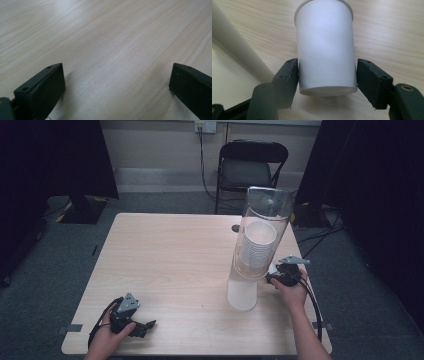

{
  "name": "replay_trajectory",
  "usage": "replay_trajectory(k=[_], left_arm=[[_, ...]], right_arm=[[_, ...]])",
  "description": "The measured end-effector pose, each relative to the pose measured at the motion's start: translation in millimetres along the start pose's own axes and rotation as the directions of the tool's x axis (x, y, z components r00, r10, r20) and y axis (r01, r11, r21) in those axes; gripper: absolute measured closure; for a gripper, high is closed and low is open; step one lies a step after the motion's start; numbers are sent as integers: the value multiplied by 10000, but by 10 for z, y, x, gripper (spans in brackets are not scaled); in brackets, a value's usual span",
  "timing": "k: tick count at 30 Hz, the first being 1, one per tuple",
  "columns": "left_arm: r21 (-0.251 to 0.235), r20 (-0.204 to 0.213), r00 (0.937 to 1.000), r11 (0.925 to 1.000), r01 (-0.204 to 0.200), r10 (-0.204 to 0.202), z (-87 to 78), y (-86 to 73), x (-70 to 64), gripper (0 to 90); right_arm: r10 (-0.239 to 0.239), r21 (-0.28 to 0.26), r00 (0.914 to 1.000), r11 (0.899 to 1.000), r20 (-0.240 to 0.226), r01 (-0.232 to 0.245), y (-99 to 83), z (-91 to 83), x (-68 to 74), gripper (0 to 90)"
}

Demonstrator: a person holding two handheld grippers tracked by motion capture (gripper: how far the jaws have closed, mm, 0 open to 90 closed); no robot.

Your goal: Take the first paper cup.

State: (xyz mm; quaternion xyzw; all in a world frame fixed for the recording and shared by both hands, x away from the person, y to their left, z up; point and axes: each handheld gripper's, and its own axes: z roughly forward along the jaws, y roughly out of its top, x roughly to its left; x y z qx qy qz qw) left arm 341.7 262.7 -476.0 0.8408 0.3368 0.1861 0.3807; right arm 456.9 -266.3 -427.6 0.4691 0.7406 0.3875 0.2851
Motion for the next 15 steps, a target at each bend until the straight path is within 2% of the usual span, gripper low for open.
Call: replay_trajectory(k=[1,3,6,7,9,10,11,15], left_arm=[[-1,0,10000,10000,2,-2,0,0,0,0],[-39,-2,10000,10000,49,-49,2,-1,-2,0],[-37,-4,10000,10000,45,-45,2,-1,-2,0],[-31,-4,10000,10000,39,-39,1,0,-2,0],[-49,-3,10000,10000,62,-62,2,0,-3,0],[-64,-5,10000,9999,80,-80,3,-1,-4,0],[-55,-5,10000,10000,71,-71,3,-1,-4,0],[-42,1,10000,10000,72,-72,3,0,-3,0]], right_arm=[[-48,-70,9999,10000,104,49,-9,-23,-2,351],[149,-70,9999,9999,-54,-149,-52,-85,-10,351],[-129,102,9999,9999,-65,129,-123,-188,24,351],[-281,293,9995,9992,-163,285,-241,-336,97,350],[-222,406,9991,9989,-364,237,-334,-447,132,337],[-149,528,9993,9985,-353,168,-386,-500,147,289],[-169,495,9997,9986,-157,177,-439,-562,159,195],[-191,313,9998,9993,29,190,-455,-711,128,166]])
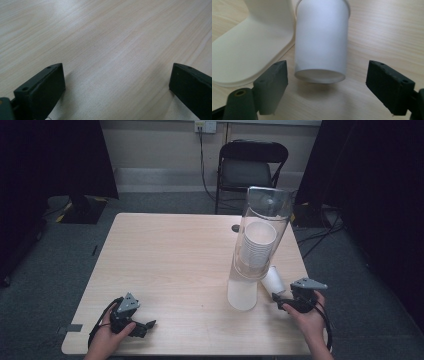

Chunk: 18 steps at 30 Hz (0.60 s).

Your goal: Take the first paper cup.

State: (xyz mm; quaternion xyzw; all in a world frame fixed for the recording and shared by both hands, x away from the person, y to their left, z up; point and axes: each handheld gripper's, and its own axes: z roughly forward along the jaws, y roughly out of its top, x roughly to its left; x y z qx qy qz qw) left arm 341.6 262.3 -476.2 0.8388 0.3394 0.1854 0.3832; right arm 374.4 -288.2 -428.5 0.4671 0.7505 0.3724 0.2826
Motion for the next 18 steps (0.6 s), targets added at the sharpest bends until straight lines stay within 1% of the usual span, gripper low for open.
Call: replay_trajectory(k=[1,3,5,7,8,9,10,11,12,13,15,18], left_arm=[[-9,-3,10000,10000,4,-4,2,0,0,0],[0,-20,10000,10000,9,-9,4,4,2,0],[10,-20,10000,10000,-8,8,6,7,6,0],[7,-18,10000,10000,-9,9,6,7,7,0],[-3,-18,10000,10000,7,-7,7,7,6,0],[-1,-17,10000,10000,4,-4,7,7,6,0],[-1,-17,10000,10000,4,-4,7,7,6,0],[2,-16,10000,10000,-2,2,6,7,6,0],[7,-18,10000,10000,-6,6,6,7,7,0],[5,-18,10000,10000,-3,3,6,7,6,0],[-7,-17,10000,10000,15,-15,7,7,5,0],[-12,-20,10000,10000,17,-17,7,7,5,0]], right_arm=[[-41,-17,10000,10000,-35,41,36,-14,-15,150],[33,-101,9999,9999,-163,-35,153,-7,-36,152],[63,-46,9991,10000,-425,-65,306,35,-36,151],[205,-4,9980,9998,-592,-206,440,130,-52,159],[338,34,9977,9994,-580,-336,486,191,-78,161],[422,197,9979,9990,-489,-413,518,261,-105,148],[666,294,9955,9975,-676,-647,534,336,-129,160],[1094,393,9880,9936,-1091,-1057,535,418,-156,197],[1187,461,9867,9924,-1114,-1142,532,462,-164,194],[1228,609,9850,9914,-1211,-1161,526,517,-175,200],[1226,779,9871,9903,-1033,-1149,507,592,-190,209],[1171,1195,9872,9874,-1087,-1040,470,681,-208,228]])
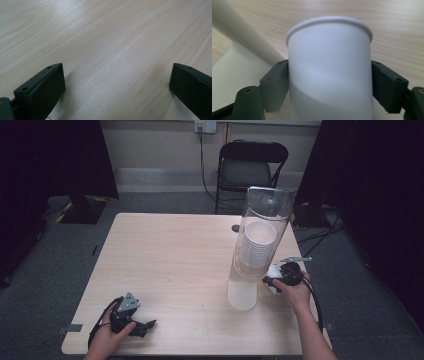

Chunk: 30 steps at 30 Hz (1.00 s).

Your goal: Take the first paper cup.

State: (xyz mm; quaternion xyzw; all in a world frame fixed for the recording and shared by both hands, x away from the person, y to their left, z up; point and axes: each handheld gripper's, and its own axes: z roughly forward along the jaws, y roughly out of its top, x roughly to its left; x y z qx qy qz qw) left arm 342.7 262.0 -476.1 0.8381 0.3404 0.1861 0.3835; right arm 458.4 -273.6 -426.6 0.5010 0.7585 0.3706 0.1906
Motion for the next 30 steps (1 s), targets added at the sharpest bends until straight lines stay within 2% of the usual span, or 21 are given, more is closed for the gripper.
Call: replay_trajectory(k=[1,3,7,11,13,14,15,16,17,18,19,21,22,23,24,25,26,27,28,29,30], left_arm=[[-13,0,10000,10000,17,-17,1,0,-1,0],[61,0,10000,9999,-81,81,-3,1,4,0],[9,-2,10000,10000,-10,10,-1,1,0,0],[31,-52,10000,10000,-27,27,-6,0,-3,0],[-70,-54,10000,10000,42,-42,-9,-2,-23,11],[-213,9,10000,9998,15,-14,-10,3,-40,45],[-304,79,9999,9995,-82,84,-15,22,-61,110],[-304,79,9999,9995,-82,84,-15,22,-61,199],[-400,465,9988,9991,147,-129,-9,68,-105,199],[-481,674,9977,9987,155,-123,-11,135,-159,212],[-570,728,9973,9983,124,-82,-17,181,-199,132],[-1183,1297,9915,9928,196,-41,-31,361,-349,188],[-1331,1399,9902,9909,220,-31,-32,430,-396,168],[-1355,1515,9884,9904,257,-49,-37,500,-438,156],[-1473,1748,9845,9883,384,-122,-36,571,-472,165],[-1665,1988,9796,9840,639,-300,-38,639,-506,168],[-1869,2269,9735,9797,727,-289,-42,707,-537,204],[-2023,2567,9662,9763,762,-222,-39,776,-568,279],[-2112,2840,9585,9735,877,-248,-27,849,-596,306],[-2099,3141,9491,9731,953,-252,-12,925,-620,290],[-2085,3548,9346,9724,1049,-248,9,998,-650,288]], right_arm=[[-56,106,10000,9999,-3,56,-7,14,-10,236],[-104,-43,9999,9999,68,104,-9,-5,-5,250],[-228,-929,9997,9954,93,236,-20,-157,41,256],[-377,-1961,9993,9799,17,373,-138,-399,96,254],[-385,-2590,9992,9652,-91,348,-264,-541,152,252],[-487,-2858,9987,9573,-138,428,-331,-612,192,251],[-628,-3161,9977,9473,-256,515,-401,-684,245,251],[-628,-3161,9977,9473,-256,515,-401,-684,245,251],[-806,-3363,9960,9396,-381,632,-467,-748,302,251],[-1106,-3739,9929,9234,-436,865,-547,-820,379,251],[-1386,-4054,9882,9085,-646,1010,-660,-904,529,249],[-1821,-4269,9797,8949,-836,1299,-727,-931,656,247],[-1954,-4343,9764,8902,-914,1375,-748,-935,724,248],[-2196,-4421,9693,8844,-1109,1498,-755,-928,787,248],[-2539,-4537,9601,8736,-1169,1758,-752,-907,849,247],[-2773,-4573,9538,8673,-1153,1969,-755,-892,917,247],[-3133,-4575,9415,8600,-1243,2258,-754,-867,979,247],[-3342,-4551,9325,8574,-1373,2403,-757,-838,1047,247],[-3513,-4567,9237,8540,-1528,2493,-762,-812,1120,247],[-3743,-4516,9120,8515,-1675,2665,-761,-778,1187,247],[-3971,-4429,9006,8492,-1770,2874,-754,-744,1252,246]])
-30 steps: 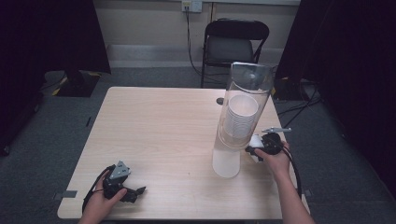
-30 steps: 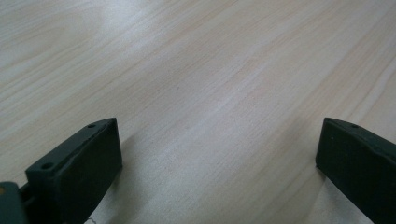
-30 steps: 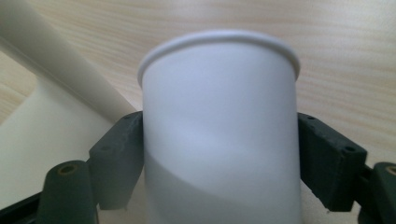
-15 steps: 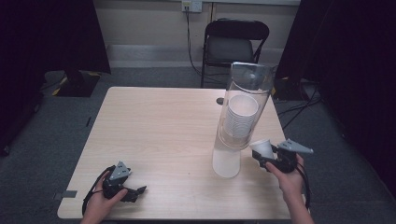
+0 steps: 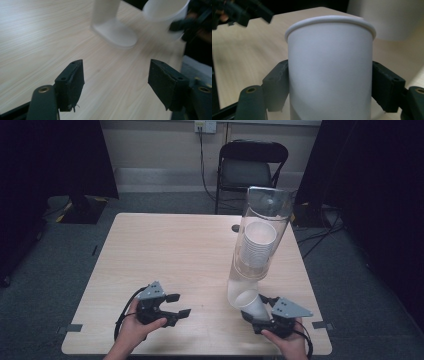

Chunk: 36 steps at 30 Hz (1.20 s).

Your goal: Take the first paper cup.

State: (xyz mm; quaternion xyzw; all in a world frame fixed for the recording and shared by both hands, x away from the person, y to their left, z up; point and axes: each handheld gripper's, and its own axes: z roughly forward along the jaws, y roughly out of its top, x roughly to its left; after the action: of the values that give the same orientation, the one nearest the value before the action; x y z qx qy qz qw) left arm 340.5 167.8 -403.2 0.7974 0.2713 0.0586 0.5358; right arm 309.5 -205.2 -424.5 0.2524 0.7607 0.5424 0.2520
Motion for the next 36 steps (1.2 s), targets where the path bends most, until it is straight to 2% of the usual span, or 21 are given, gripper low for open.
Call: replay_trajectory(k=[2,3,9,10,11,13,15,18,19,21,22,23,25,27,28,29,30,31,32,34,36], left_arm=[[44,709,9971,9996,272,-274,103,105,-49,314],[168,883,9954,9992,367,-380,171,153,-61,321],[-6,1133,9895,9959,900,-894,336,228,-48,374],[172,1090,9882,9942,1062,-1075,394,231,-50,391],[315,1070,9852,9909,1310,-1336,416,229,-48,405],[479,1394,9753,9849,1661,-1712,451,222,-28,511],[614,1814,9590,9758,2100,-2178,479,223,-27,586],[1050,1340,9669,9733,2041,-2172,484,229,-24,742],[1181,1325,9616,9671,2253,-2402,478,228,-10,790],[1354,1153,9621,9634,2314,-2473,466,238,5,820],[1518,979,9663,9632,2219,-2381,459,250,6,833],[1616,917,9674,9621,2195,-2361,452,263,4,850],[1795,789,9662,9569,2283,-2453,430,299,11,876],[2106,325,9703,9506,2280,-2399,387,344,35,878],[2127,99,9676,9460,2445,-2523,361,361,54,879],[2171,-103,9638,9402,2624,-2666,328,373,95,881],[2133,-244,9569,9337,2877,-2893,293,379,153,881],[2036,-592,9480,9260,3181,-3126,251,384,215,881],[1993,-1005,9420,9211,3344,-3202,199,392,284,880],[1784,-1644,9228,9096,3752,-3484,87,399,433,880],[1516,-2367,9025,9038,4002,-3599,-10,413,560,878]], right_arm=[[-368,67,9988,9993,-337,370,28,102,93,245],[-527,22,9969,9986,-588,530,42,152,133,245],[-1132,-156,9835,9936,-1409,1122,109,372,299,245],[-1318,-121,9801,9912,-1482,1315,131,401,335,244],[-1460,-195,9769,9893,-1560,1448,144,418,350,244],[-1497,-354,9737,9887,-1718,1458,172,452,384,243],[-1417,-380,9725,9898,-1850,1370,183,487,391,241],[-1736,-365,9646,9848,-1984,1697,189,520,420,239],[-1793,-349,9642,9838,-1955,1759,192,529,432,241],[-1838,-293,9627,9829,-1988,1817,196,547,449,241],[-1853,-192,9622,9825,-1996,1852,195,560,460,241],[-1953,-152,9598,9804,-2017,1963,193,575,474,242],[-2241,93,9540,9730,-1993,2305,182,609,520,238],[-2385,243,9531,9687,-1864,2471,158,633,552,236],[-2311,357,9550,9697,-1859,2416,149,631,543,232],[-2223,470,9594,9712,-1736,2335,142,620,522,223],[-2152,470,9621,9730,-1676,2259,135,602,487,220],[-1993,477,9673,9768,-1567,2090,131,576,447,213],[-1816,450,9733,9808,-1407,1895,127,544,402,206],[-1420,400,9843,9884,-1053,1468,121,463,307,209],[-1111,406,9920,9927,-607,1136,109,394,205,208]])
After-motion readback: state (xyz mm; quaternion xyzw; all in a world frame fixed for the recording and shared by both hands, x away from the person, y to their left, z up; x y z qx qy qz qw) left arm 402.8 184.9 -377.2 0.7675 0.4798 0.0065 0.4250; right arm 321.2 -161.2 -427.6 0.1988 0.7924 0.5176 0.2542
